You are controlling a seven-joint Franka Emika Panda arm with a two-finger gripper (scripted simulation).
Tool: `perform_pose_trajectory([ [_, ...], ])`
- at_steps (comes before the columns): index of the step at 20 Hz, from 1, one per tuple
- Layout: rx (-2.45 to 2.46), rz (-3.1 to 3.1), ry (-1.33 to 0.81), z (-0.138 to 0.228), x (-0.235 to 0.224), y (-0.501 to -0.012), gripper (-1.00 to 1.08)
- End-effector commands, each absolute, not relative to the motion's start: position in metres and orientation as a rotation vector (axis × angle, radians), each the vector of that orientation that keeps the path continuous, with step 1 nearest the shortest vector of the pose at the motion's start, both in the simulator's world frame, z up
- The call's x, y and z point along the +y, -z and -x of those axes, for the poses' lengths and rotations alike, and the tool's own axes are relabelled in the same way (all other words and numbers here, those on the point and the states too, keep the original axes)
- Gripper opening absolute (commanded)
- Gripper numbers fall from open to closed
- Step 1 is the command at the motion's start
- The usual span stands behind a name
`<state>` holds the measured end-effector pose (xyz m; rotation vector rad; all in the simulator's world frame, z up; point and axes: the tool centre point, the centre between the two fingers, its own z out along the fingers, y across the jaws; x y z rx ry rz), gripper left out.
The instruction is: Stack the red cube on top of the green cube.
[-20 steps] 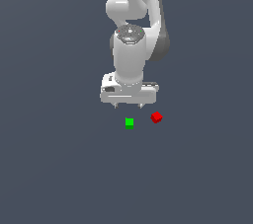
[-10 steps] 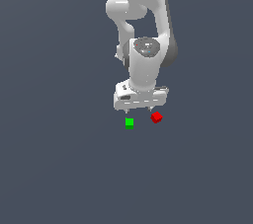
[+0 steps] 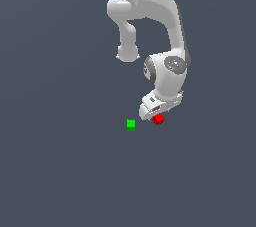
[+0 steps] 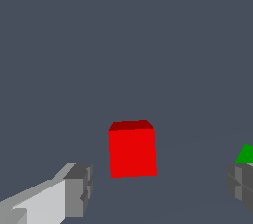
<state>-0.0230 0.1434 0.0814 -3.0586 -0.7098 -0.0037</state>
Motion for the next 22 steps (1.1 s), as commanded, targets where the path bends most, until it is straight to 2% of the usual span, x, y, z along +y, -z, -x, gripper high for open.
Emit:
perform_pose_trajectory([
  [1,-0.773,3.044,0.002,0.028,0.153,-0.073,1.0],
  [9,-0.782,3.041,-0.001,0.03,0.155,-0.066,1.0],
  [22,-0.793,3.04,0.0,0.031,0.156,-0.02,1.0],
])
